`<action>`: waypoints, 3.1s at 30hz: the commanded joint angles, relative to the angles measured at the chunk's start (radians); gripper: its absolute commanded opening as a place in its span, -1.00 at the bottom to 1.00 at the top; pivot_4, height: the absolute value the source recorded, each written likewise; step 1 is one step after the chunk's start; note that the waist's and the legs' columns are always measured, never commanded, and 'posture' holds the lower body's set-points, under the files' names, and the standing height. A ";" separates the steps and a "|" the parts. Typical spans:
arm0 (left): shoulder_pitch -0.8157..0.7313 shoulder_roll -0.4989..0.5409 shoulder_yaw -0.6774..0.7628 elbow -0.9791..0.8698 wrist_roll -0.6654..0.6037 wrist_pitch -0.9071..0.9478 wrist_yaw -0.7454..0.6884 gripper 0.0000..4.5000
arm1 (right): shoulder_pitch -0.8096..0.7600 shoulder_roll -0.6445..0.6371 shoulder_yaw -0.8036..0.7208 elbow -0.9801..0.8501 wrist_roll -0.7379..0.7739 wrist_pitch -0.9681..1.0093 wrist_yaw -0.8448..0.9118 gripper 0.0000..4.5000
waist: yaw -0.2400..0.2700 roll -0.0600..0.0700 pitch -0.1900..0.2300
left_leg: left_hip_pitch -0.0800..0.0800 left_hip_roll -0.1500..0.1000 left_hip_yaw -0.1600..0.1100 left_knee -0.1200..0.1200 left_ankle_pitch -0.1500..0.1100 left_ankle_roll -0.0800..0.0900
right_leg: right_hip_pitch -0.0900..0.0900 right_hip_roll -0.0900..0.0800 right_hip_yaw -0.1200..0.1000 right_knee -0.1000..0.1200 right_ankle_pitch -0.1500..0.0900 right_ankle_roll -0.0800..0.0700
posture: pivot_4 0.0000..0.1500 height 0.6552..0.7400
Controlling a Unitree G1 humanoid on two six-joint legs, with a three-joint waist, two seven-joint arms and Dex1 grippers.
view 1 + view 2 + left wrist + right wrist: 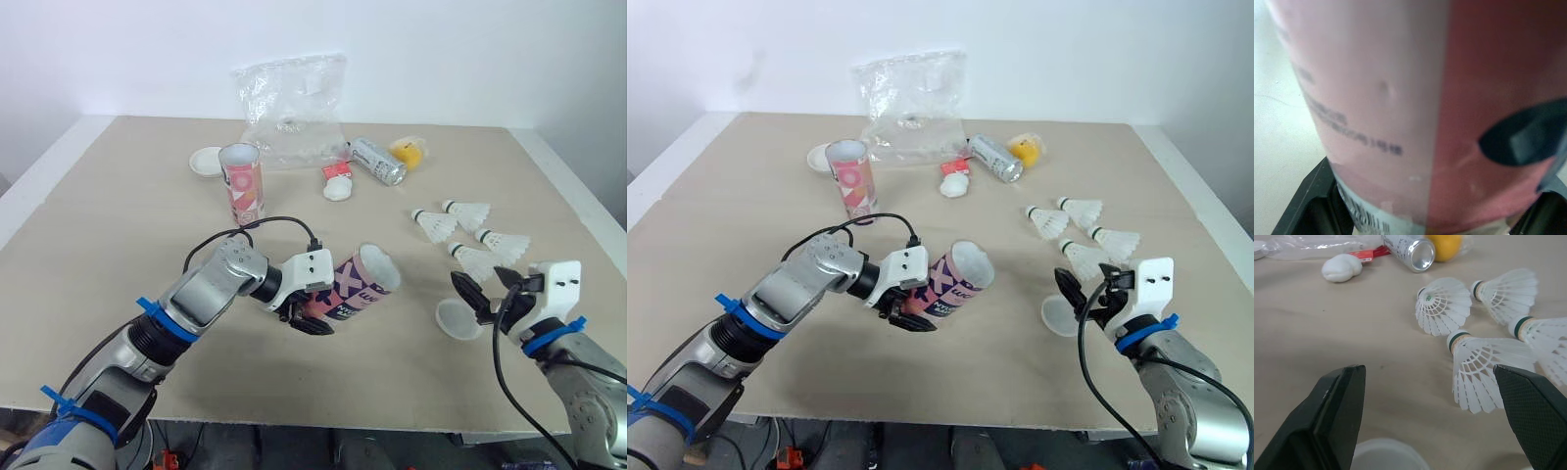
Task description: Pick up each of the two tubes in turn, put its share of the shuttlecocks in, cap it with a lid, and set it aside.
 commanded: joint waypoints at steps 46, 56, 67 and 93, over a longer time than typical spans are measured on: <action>0.010 0.033 0.022 -0.019 -0.018 -0.015 0.065 0.49 | -0.282 -0.019 0.065 0.372 -0.086 -0.136 0.058 -0.95 | -0.001 0.001 0.000 | 0.000 0.000 0.000 0.000 0.000 0.000 | 0.000 0.001 0.000 0.000 0.001 0.001 | 1.00 1.00; -0.018 0.036 0.033 0.057 -0.013 -0.055 0.045 0.49 | -0.167 -0.380 0.041 -0.099 -0.067 -0.155 0.347 -0.95 | -0.002 0.006 0.003 | 0.001 -0.001 0.000 0.000 0.000 0.000 | 0.001 0.000 0.001 0.000 0.000 0.002 | 1.00 1.00; -0.059 -0.003 0.036 0.140 -0.005 -0.097 0.028 0.49 | -0.441 -0.560 0.312 -0.099 -0.151 -0.464 0.738 -0.95 | -0.003 0.005 0.009 | 0.001 -0.001 0.001 0.004 0.000 0.000 | 0.001 -0.001 0.002 0.000 0.001 0.003 | 1.00 1.00; -0.020 -0.013 0.019 0.197 0.082 -0.229 0.046 0.49 | -0.444 -0.537 0.141 0.023 0.194 0.012 0.674 0.98 | 0.004 0.003 0.009 | -0.001 -0.002 -0.001 0.005 0.000 0.000 | 0.002 -0.001 0.001 0.000 0.001 0.002 | 1.00 1.00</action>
